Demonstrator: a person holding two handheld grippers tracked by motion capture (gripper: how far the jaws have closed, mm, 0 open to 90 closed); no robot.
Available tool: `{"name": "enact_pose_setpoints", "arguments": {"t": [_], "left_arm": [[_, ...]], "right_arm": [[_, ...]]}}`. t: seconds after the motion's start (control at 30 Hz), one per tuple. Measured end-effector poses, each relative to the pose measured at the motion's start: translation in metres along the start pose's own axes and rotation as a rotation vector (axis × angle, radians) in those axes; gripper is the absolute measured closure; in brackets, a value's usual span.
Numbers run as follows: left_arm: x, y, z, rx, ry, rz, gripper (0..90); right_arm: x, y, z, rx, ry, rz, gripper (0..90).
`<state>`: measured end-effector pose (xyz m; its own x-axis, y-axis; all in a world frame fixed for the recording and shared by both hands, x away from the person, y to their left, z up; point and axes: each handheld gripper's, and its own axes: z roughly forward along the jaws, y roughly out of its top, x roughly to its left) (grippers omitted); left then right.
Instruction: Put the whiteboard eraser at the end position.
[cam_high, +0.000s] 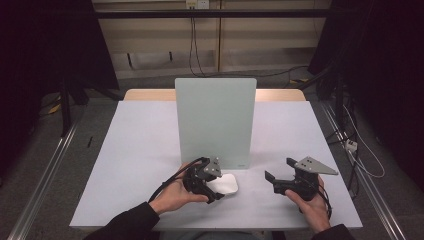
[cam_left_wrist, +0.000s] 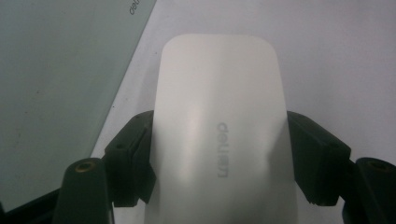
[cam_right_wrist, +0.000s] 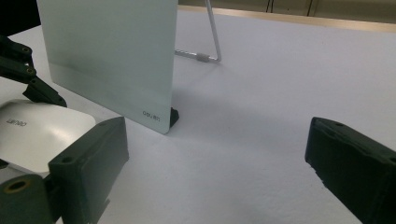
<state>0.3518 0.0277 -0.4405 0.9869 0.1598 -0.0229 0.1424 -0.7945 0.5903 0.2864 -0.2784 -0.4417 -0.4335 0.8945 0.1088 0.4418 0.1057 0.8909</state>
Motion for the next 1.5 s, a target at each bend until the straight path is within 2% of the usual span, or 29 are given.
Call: {"name": "enact_pose_setpoints", "arguments": {"t": [0.03, 0.2, 0.3, 0.37, 0.5, 0.6, 0.63, 0.73, 0.83, 0.9, 0.93, 1.0, 1.13, 1.2, 1.3, 1.37, 1.5], "left_arm": [[0.0, -0.001, 0.001, -0.016, -0.01, -0.002, 30.1], [0.0, 0.0, -0.001, -0.033, -0.003, -0.013, 28.4], [-0.002, 0.001, -0.005, -0.071, 0.018, -0.013, 18.1], [-0.001, 0.001, -0.006, -0.073, 0.032, -0.022, 12.1], [0.002, 0.0, -0.008, -0.108, 0.012, -0.044, 7.9], [0.001, -0.001, -0.013, -0.126, 0.044, -0.047, 7.4], [0.001, -0.001, -0.015, -0.14, 0.052, -0.061, 7.3], [0.001, -0.005, -0.021, -0.187, 0.054, -0.086, 6.3], [0.003, -0.008, -0.028, -0.222, 0.092, -0.109, 6.1], [0.003, -0.011, -0.034, -0.25, 0.116, -0.102, 7.2], [0.004, -0.012, -0.036, -0.272, 0.139, -0.127, 7.0], [0.004, -0.013, -0.04, -0.296, 0.167, -0.151, 7.0], [0.005, -0.017, -0.048, -0.365, 0.178, -0.171, 6.4], [0.005, -0.02, -0.053, -0.391, 0.199, -0.18, 6.3], [0.007, -0.031, -0.06, -0.433, 0.233, -0.238, 6.2], [0.008, -0.039, -0.064, -0.439, 0.264, -0.274, 6.2], [0.012, -0.051, -0.071, -0.445, 0.288, -0.313, 6.0]], "right_arm": [[0.0, 0.0, 0.0, 0.0, 0.0, 0.002, 5.9], [0.0, 0.0, 0.001, 0.0, 0.002, 0.007, 5.9], [-0.001, 0.0, 0.001, -0.001, 0.003, 0.007, 5.9], [-0.001, 0.0, 0.001, 0.0, 0.002, 0.012, 5.9], [-0.002, 0.0, 0.0, -0.002, 0.003, 0.011, 5.9], [-0.002, 0.0, 0.0, -0.001, -0.001, 0.008, 5.9], [-0.002, 0.0, 0.0, -0.001, -0.001, 0.007, 5.9], [-0.001, 0.0, 0.001, -0.001, -0.003, 0.007, 5.9], [0.0, 0.001, 0.002, 0.001, -0.004, 0.0, 5.9], [0.0, 0.001, 0.001, -0.002, -0.006, 0.001, 5.9], [0.0, 0.0, 0.001, -0.001, -0.008, 0.002, 5.9], [0.0, 0.0, 0.001, 0.001, -0.007, 0.008, 5.9], [0.0, 0.0, 0.001, 0.0, -0.006, 0.005, 5.9], [0.0, 0.0, 0.001, 0.0, -0.005, 0.007, 5.9], [0.0, 0.0, 0.001, -0.003, -0.008, 0.004, 5.9], [0.0, 0.0, 0.001, -0.004, -0.008, 0.006, 5.9], [0.0, 0.0, 0.0, -0.001, -0.009, 0.004, 5.9]]}}
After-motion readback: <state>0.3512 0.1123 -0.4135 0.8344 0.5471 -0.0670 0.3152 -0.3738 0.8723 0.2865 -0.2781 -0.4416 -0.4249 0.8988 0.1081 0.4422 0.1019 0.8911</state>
